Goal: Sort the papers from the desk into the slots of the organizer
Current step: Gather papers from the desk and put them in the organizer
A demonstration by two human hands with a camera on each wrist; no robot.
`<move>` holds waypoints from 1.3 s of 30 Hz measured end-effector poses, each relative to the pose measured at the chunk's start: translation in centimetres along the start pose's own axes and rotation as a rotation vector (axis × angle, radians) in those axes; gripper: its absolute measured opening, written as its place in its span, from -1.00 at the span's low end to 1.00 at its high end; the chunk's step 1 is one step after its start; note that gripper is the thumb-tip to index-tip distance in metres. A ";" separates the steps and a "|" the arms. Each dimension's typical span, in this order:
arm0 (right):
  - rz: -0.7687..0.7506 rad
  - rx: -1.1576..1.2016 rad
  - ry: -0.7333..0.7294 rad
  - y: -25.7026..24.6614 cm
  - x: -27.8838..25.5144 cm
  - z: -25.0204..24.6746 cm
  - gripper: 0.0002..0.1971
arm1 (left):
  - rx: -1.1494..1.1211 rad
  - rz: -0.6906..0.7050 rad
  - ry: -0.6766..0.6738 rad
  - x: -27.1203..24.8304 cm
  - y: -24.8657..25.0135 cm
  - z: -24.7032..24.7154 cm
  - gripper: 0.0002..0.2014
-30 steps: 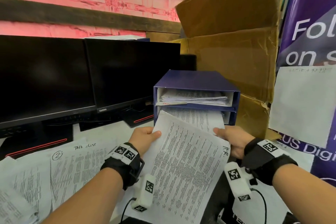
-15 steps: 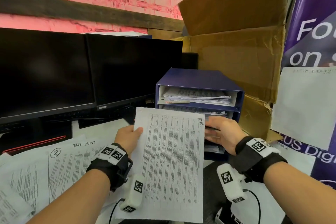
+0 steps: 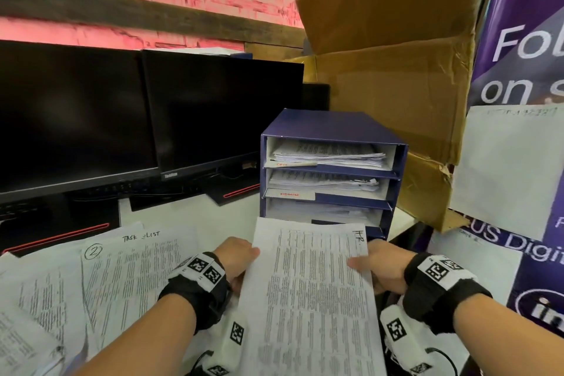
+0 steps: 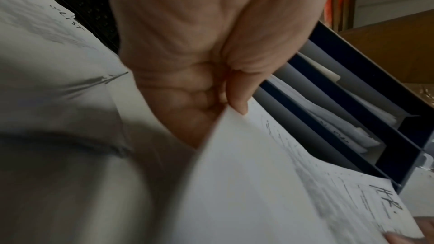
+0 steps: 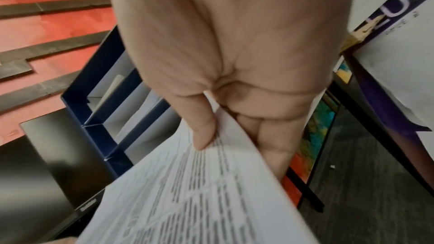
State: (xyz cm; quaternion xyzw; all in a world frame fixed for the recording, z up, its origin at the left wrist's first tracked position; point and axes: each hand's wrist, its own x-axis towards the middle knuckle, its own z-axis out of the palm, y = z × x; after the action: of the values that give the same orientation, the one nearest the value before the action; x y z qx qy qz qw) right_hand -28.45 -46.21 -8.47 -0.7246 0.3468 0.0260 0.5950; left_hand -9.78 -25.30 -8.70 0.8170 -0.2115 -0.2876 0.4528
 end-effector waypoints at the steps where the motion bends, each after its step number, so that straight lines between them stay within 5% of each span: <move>1: 0.009 0.021 0.041 0.2 0.1 -0.4 -0.73 | -0.034 -0.021 -0.015 -0.3 0.1 0.3 -0.75; 6: 0.008 0.158 0.182 0.7 0.3 -2.0 -0.72 | -0.138 -0.067 -0.108 -0.9 0.9 1.1 -0.84; 14: 0.069 0.072 0.154 1.9 -0.1 -2.8 -0.71 | 0.066 -0.052 -0.272 -1.0 0.5 2.3 -0.90; 28: 0.002 0.251 0.191 1.4 -0.1 -3.3 -0.75 | -0.123 -0.079 -0.211 -0.1 1.5 2.2 -0.82; 35: -0.037 0.266 0.456 0.0 1.7 -3.1 -0.75 | -0.174 -0.021 -0.146 0.5 2.1 2.7 -0.84; 39: -0.063 0.463 0.364 -0.7 1.4 -2.6 -0.72 | -0.098 0.054 0.025 2.1 1.8 2.6 -0.86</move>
State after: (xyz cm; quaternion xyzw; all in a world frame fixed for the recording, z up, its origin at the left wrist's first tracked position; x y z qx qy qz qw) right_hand -28.02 -49.09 -7.76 -0.5727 0.4221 -0.2027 0.6728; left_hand -10.12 -29.06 -8.88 0.7914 -0.2133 -0.2753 0.5025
